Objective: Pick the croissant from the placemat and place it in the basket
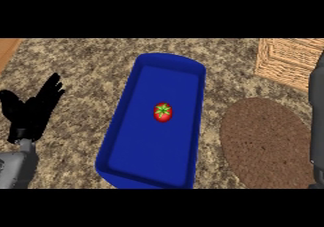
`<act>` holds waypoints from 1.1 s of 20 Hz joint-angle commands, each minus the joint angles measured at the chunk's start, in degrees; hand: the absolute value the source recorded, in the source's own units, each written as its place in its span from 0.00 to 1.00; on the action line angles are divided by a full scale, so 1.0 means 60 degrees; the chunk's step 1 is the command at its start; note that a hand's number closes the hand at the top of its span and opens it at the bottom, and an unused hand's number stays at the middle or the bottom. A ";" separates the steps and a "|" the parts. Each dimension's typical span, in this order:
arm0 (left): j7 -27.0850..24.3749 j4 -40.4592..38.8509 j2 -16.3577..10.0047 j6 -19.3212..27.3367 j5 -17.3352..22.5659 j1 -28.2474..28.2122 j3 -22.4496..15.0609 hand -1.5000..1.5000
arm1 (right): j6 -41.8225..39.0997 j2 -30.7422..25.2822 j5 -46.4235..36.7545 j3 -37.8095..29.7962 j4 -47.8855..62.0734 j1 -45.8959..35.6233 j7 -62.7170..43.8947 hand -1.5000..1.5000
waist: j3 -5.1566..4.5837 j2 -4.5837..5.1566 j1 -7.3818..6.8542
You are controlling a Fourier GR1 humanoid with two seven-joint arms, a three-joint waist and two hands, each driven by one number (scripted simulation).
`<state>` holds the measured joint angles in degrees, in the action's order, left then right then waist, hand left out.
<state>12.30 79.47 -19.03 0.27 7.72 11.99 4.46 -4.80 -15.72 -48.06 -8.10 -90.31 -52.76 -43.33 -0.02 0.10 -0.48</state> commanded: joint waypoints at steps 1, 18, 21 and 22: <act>-0.0384 -0.0473 0.0068 -0.0155 0.0013 0.0224 0.0218 0.50 | 0.0122 -0.0522 -0.0226 -0.0279 0.0767 -0.0318 0.0138 1.00 | -0.0002 -0.0004 0.0048; 0.0267 0.0110 0.0319 -0.0262 -0.0167 0.0000 0.0184 0.50 | 0.2417 -0.2290 0.1300 -0.2423 0.6085 0.0162 0.5131 1.00 | 0.0008 0.0028 -0.0071; 0.0341 0.0123 0.0294 -0.0159 -0.0266 0.0359 0.0304 0.50 | 0.2594 -0.2510 0.1529 -0.2523 0.6709 0.0289 0.5927 1.00 | 0.0007 0.0022 -0.0031; -0.0051 -0.0047 -0.0007 -0.0470 -0.0108 0.0036 0.0487 0.50 | 0.4185 -0.2227 0.0712 -0.2862 0.6190 0.0773 0.4614 1.00 | 0.0005 0.0056 -0.0061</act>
<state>13.12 79.99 -17.85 -1.30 6.52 12.30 6.18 11.34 -28.92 -41.04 -22.60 -55.81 -49.58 -13.34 0.02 0.26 -0.71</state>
